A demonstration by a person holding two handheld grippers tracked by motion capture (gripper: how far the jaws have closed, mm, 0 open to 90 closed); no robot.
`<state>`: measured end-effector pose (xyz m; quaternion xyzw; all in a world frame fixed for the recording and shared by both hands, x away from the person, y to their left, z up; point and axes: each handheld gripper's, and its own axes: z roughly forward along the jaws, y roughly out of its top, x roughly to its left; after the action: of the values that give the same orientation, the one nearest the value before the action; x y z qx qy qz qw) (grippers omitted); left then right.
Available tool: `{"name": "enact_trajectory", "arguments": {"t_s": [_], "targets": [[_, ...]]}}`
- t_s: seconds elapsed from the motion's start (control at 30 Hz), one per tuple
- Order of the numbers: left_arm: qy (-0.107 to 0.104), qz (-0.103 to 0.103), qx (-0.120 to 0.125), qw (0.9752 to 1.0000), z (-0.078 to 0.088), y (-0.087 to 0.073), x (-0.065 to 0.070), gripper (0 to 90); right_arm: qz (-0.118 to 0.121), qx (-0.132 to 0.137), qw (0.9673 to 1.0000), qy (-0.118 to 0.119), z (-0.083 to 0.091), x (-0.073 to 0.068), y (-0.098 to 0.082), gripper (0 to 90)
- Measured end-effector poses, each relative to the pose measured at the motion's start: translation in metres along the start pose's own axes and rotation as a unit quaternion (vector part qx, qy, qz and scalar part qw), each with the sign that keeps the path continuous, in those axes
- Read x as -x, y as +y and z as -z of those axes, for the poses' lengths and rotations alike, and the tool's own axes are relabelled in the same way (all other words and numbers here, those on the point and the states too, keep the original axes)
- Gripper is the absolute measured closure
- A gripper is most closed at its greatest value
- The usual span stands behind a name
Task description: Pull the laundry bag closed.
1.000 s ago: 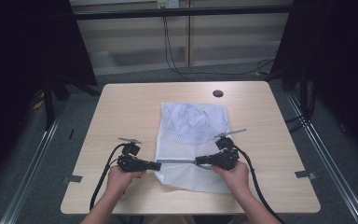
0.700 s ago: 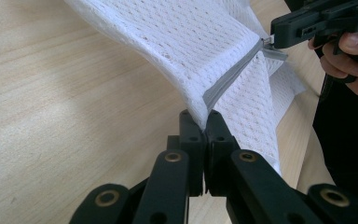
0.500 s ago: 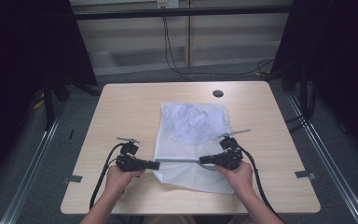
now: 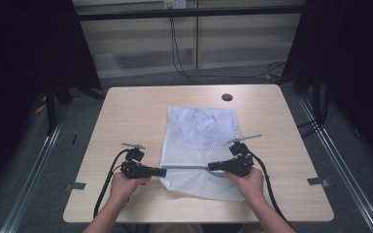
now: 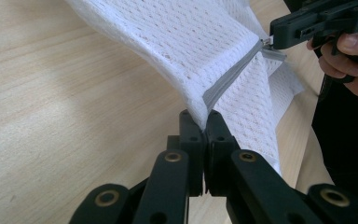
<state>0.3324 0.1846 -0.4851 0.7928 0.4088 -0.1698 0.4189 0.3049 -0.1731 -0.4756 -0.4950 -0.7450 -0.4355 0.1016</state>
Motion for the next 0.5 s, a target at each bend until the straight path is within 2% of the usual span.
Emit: {"name": "enact_trajectory", "arguments": {"t_s": [0.2,0.5], "targets": [[0.003,-0.004,-0.003,1.0,-0.0008,-0.0002,-0.0002,88.5,-0.004,-0.002,1.0,-0.002,0.0011,0.0005,-0.0002,87.0],[0.001,0.002,-0.002,1.0,-0.0006,-0.0003,-0.0004,88.5,-0.005,-0.001,1.0,-0.001,0.003,0.0028,-0.0008,87.0]]}}
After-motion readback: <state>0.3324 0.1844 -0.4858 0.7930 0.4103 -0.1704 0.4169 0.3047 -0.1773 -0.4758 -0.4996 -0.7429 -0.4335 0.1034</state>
